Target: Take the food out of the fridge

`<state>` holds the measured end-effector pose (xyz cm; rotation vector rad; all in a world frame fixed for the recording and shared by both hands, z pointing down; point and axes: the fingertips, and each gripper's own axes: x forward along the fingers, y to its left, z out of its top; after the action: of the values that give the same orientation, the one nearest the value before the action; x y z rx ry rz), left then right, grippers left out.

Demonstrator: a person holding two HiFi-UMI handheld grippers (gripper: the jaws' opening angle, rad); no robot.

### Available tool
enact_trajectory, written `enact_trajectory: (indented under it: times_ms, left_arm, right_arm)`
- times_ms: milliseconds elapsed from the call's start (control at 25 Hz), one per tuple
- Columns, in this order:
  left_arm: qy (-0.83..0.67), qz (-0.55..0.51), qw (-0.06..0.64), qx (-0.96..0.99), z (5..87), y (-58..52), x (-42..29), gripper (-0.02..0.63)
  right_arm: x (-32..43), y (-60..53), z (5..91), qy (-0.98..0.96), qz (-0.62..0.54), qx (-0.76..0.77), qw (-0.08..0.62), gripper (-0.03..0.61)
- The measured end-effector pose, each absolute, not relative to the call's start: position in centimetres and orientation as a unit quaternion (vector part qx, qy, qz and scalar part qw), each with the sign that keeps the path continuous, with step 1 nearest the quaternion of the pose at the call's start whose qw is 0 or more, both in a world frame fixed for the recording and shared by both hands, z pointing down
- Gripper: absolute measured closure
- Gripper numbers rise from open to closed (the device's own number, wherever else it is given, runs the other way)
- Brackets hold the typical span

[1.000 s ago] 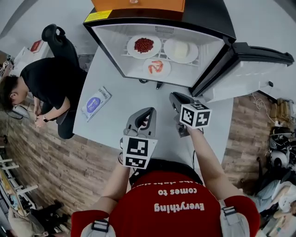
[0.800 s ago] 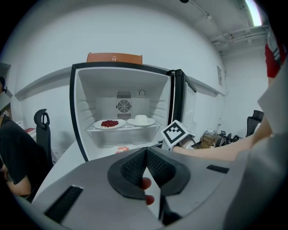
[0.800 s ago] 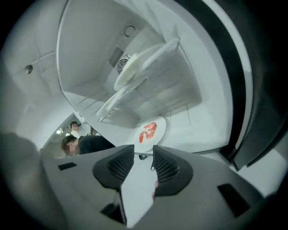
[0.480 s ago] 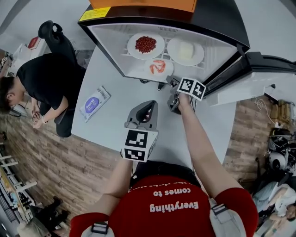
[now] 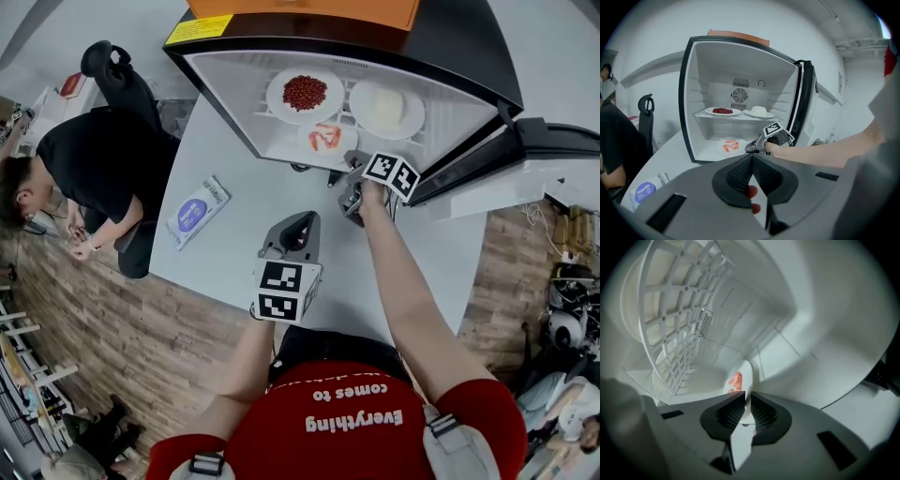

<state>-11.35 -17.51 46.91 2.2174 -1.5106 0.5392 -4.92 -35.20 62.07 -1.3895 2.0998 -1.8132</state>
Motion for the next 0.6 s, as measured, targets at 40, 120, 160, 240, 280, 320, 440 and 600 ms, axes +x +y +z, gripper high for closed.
enact_trajectory:
  times_ms: [40, 120, 160, 240, 280, 320, 440, 600]
  left_arm:
    - [-0.542, 0.194, 0.202, 0.792, 47.1, -17.4, -11.5, 0.609]
    - [-0.543, 0.197, 0.204, 0.790, 47.3, -17.3, -11.7, 0.608]
    - [-0.543, 0.197, 0.205, 0.790, 47.3, -17.3, -11.8, 0.608]
    - [-0.544, 0.195, 0.208, 0.789, 47.2, -17.2, -11.8, 0.608]
    - [-0.544, 0.193, 0.209, 0.789, 47.2, -17.2, -11.8, 0.609]
    - [-0.545, 0.192, 0.209, 0.789, 47.1, -17.2, -11.8, 0.609]
    - [-0.545, 0.191, 0.208, 0.790, 47.0, -17.2, -11.9, 0.609]
    - [-0.543, 0.193, 0.210, 0.790, 47.1, -17.0, -11.8, 0.609]
  right_arm:
    - [-4.9, -35.3, 62.1, 0.673, -0.590, -0.445, 0.032, 0.534]
    - [-4.9, -35.2, 62.1, 0.662, -0.609, -0.432, 0.067, 0.545]
    - [-4.9, -35.1, 62.0, 0.660, -0.614, -0.424, 0.080, 0.548]
    - [-5.1, -34.6, 61.5, 0.671, -0.611, -0.409, 0.094, 0.550]
    - [-5.2, -34.2, 61.1, 0.678, -0.607, -0.402, 0.100, 0.553]
    - [-5.3, -33.8, 60.8, 0.681, -0.607, -0.396, 0.107, 0.554]
    - [-5.1, -32.4, 60.4, 0.677, -0.615, -0.385, 0.125, 0.555]
    - [-4.1, -30.7, 60.6, 0.661, -0.635, -0.363, 0.168, 0.555]
